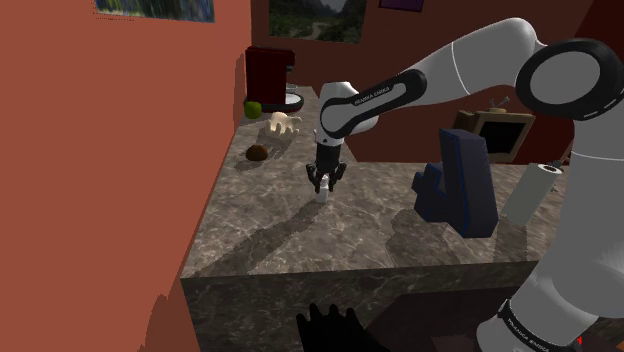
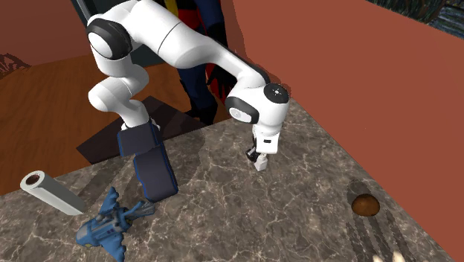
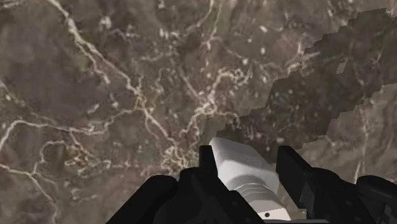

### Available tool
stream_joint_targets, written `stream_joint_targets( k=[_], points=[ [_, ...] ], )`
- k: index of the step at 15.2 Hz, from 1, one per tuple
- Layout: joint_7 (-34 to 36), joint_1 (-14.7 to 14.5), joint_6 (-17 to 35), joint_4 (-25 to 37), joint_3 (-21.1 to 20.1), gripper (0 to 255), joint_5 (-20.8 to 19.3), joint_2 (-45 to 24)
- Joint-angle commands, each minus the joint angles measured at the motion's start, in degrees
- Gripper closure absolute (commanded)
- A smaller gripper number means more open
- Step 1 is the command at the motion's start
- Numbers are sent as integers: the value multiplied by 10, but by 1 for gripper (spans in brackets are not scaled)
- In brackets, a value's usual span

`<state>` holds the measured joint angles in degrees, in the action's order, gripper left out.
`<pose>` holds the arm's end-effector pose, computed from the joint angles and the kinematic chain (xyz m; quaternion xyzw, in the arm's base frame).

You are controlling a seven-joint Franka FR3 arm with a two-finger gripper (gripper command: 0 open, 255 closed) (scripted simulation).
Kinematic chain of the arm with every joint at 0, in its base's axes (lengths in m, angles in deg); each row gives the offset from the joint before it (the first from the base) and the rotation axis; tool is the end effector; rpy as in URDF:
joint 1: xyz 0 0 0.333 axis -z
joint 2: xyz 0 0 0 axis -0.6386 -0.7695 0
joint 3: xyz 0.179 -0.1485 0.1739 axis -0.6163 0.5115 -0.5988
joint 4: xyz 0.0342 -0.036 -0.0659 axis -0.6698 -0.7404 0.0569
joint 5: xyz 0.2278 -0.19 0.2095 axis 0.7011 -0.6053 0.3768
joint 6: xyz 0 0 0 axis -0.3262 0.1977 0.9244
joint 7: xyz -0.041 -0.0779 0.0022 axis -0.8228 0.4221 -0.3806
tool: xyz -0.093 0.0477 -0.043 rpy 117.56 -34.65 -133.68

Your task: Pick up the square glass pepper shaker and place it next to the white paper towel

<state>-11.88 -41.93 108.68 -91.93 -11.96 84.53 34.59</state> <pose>0.5788 0.1009 0.3281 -0.9896 0.1359 0.0416 0.0231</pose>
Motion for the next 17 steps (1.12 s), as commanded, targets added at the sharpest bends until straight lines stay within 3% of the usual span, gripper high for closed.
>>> stream_joint_targets(
  k=[1, 17],
  points=[
    [0, 0, 0, 0, 0, 255, 0, 0],
    [2, 2, -102, 58, -2, 255, 4, 44]
  ],
)
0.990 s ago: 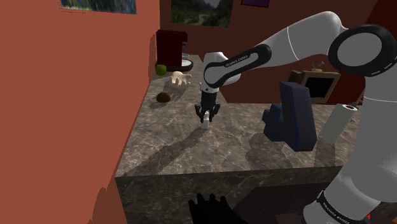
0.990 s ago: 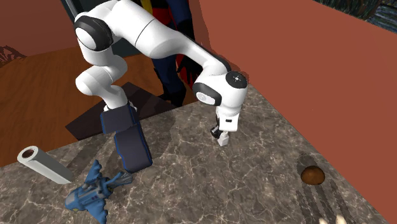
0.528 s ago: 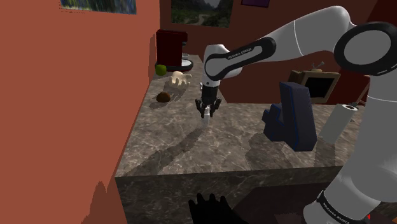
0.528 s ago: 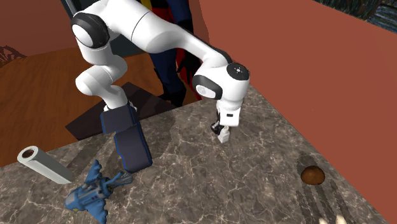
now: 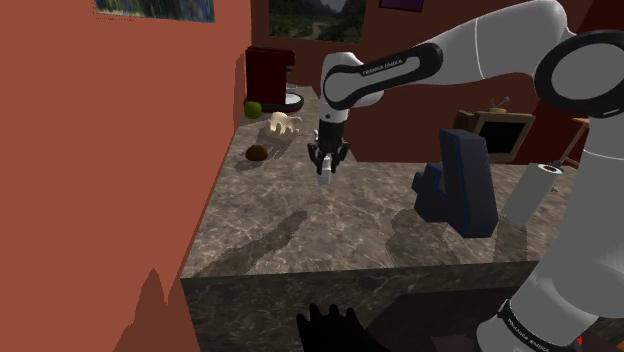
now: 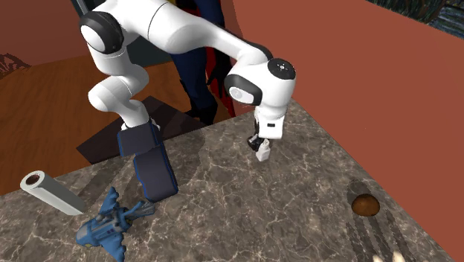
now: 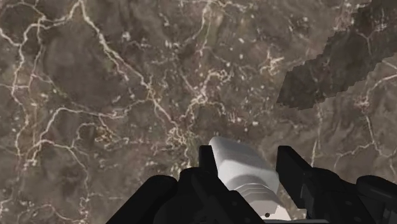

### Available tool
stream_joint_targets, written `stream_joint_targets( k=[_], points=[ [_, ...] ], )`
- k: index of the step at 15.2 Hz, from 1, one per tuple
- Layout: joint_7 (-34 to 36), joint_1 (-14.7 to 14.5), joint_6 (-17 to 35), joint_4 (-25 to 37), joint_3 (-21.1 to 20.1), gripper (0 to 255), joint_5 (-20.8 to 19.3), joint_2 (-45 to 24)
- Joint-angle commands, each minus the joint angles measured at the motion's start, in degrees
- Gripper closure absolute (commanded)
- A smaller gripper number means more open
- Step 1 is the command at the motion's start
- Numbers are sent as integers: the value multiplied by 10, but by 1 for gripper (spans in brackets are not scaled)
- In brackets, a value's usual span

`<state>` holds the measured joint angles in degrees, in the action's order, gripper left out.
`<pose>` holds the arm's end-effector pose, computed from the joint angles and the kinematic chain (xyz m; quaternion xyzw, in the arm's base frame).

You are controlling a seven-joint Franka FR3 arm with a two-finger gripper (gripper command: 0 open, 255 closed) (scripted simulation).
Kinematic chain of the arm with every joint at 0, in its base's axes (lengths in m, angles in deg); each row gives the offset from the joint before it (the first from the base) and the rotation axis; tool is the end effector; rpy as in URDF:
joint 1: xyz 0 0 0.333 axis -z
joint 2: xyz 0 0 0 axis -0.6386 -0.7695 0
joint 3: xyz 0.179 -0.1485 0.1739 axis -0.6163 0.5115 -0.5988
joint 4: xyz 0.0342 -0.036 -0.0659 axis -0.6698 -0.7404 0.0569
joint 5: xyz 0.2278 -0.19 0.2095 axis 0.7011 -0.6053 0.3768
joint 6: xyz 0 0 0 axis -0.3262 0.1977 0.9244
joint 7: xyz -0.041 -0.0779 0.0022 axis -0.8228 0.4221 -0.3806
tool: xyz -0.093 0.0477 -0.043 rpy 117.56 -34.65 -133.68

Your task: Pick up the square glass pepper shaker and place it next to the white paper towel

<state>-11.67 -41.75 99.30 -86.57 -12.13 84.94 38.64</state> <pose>0.5785 0.1010 0.3962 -0.9896 0.1360 0.0416 0.0231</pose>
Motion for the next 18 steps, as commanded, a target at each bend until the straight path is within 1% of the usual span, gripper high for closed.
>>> stream_joint_targets(
  k=[1, 18],
  points=[
    [0, 0, -15, 9, 0, 255, 1, 6],
    [6, 1, -140, 117, -1, 255, 2, 23]
  ],
)
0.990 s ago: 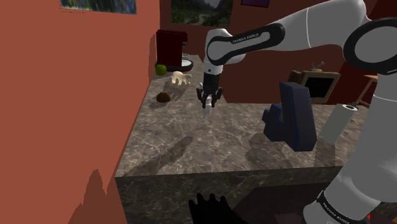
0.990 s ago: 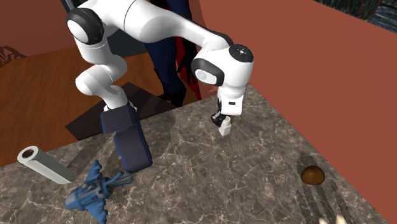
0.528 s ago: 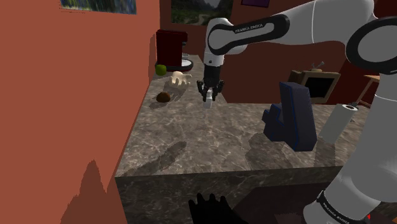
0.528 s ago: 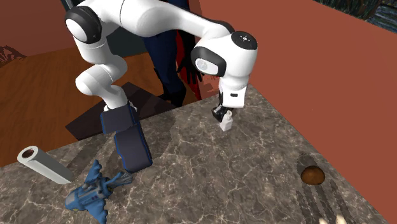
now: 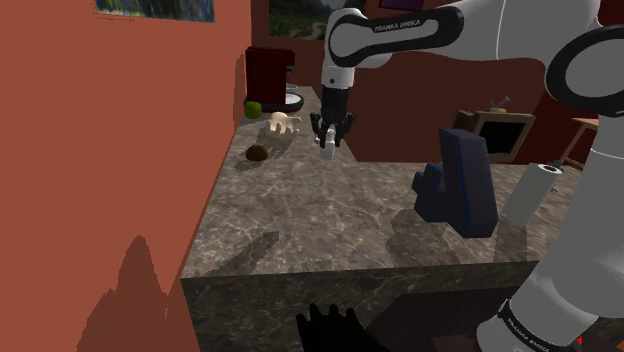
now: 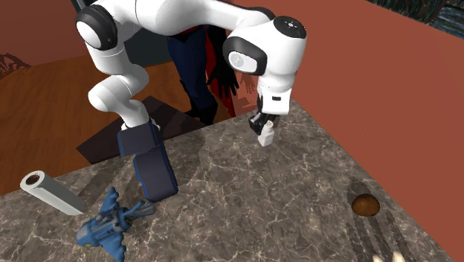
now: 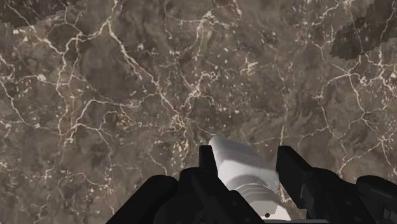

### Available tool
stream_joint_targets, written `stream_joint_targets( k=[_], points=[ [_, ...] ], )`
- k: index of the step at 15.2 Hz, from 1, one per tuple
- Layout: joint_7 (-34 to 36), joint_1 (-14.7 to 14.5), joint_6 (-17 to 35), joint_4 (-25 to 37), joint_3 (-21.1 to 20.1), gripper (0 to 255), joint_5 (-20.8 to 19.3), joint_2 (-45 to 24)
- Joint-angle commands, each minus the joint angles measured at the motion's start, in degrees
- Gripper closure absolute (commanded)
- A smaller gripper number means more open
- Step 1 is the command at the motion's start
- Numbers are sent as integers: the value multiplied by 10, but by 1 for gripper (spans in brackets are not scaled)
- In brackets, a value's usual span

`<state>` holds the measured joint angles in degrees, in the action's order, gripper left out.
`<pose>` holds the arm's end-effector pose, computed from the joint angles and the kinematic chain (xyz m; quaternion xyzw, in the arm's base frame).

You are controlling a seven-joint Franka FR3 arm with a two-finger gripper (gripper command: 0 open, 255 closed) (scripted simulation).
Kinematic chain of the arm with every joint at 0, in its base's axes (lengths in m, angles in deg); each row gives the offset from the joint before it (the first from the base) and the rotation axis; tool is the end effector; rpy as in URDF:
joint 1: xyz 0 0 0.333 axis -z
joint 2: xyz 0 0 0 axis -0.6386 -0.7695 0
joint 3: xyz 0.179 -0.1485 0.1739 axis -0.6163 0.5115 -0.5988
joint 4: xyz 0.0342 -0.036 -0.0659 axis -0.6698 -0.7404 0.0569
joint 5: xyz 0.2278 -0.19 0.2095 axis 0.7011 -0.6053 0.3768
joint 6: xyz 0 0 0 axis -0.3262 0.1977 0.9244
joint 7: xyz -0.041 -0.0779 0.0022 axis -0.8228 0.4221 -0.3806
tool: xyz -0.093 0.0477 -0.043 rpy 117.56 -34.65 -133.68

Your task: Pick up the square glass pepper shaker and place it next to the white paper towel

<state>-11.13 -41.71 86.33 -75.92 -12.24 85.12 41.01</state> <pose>0.5764 0.1010 0.4841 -0.9896 0.1359 0.0415 0.0231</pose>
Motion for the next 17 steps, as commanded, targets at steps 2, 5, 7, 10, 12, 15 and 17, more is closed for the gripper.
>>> stream_joint_targets(
  k=[2, 5, 7, 10, 12, 15, 17],
  points=[
    [1, 0, -26, 27, 0, 255, 0, -1],
    [3, 0, -50, 52, 0, 255, -1, -3],
    [4, -1, -66, 70, 0, 255, -1, -5],
    [5, -1, -91, 100, -1, 255, -2, -9],
    [6, -2, -108, 120, -1, 255, -2, -13],
    [8, -3, -134, 154, -1, 255, -3, -20],
    [10, -3, -152, 178, -1, 255, -4, -26]
  ],
)
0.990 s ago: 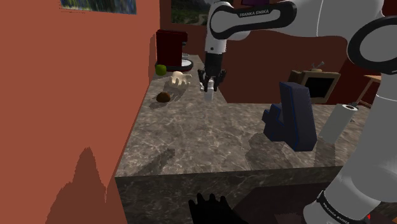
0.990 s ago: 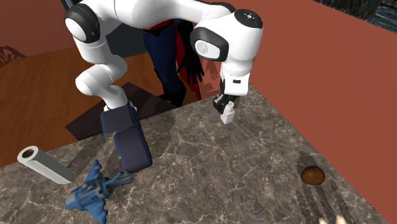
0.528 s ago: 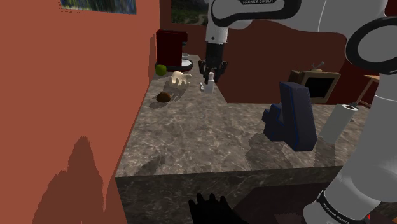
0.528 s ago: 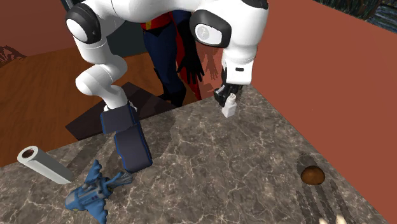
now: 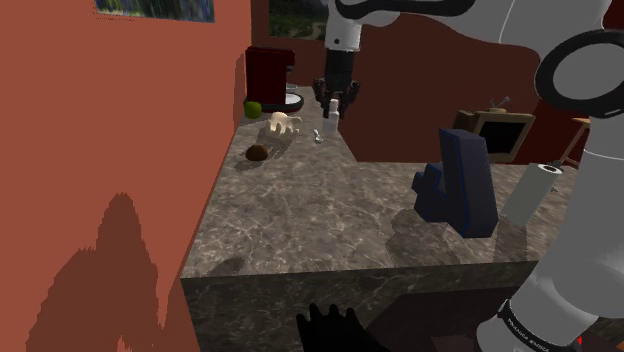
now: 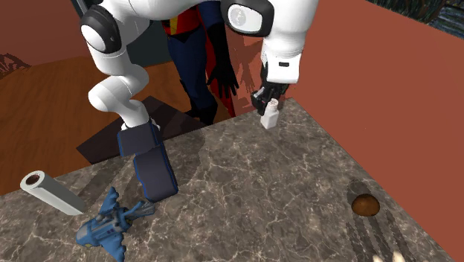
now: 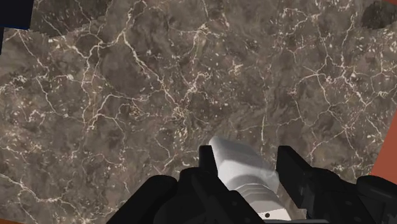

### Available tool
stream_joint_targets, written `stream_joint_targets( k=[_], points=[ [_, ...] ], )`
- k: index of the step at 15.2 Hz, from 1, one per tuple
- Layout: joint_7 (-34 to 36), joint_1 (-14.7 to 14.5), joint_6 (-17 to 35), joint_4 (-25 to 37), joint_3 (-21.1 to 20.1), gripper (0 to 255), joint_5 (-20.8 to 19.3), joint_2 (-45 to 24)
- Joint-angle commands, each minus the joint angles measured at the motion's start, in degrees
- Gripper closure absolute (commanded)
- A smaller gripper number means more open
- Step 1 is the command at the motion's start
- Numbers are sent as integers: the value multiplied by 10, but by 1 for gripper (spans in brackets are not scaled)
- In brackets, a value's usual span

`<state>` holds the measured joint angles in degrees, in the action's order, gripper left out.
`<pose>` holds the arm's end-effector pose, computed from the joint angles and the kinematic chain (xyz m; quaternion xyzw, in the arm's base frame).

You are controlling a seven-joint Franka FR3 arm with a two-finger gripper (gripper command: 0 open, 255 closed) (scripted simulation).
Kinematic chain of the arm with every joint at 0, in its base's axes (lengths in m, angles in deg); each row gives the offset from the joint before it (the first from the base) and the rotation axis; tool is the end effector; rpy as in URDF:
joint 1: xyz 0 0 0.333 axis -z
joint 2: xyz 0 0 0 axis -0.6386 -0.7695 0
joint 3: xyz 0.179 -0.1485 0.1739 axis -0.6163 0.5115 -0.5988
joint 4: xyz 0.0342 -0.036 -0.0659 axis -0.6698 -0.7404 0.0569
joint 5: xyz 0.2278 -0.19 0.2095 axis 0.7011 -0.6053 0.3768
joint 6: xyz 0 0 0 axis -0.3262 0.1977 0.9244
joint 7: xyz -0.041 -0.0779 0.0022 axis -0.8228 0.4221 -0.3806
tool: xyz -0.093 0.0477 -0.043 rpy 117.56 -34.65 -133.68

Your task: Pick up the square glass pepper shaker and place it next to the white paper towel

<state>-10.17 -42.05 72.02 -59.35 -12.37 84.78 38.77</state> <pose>0.5747 0.1010 0.5684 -0.9896 0.1359 0.0414 0.0231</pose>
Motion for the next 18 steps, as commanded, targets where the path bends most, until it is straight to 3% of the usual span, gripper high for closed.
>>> stream_joint_targets(
  k=[1, 4, 10, 18],
  points=[
    [1, -1, -19, 26, 0, 255, -1, -7],
    [3, -2, -46, 64, 0, 255, -2, -18],
    [-66, 44, -9, -93, 25, 255, 12, 98],
    [-164, 92, 7, -225, 74, 255, 10, 210]
  ],
)
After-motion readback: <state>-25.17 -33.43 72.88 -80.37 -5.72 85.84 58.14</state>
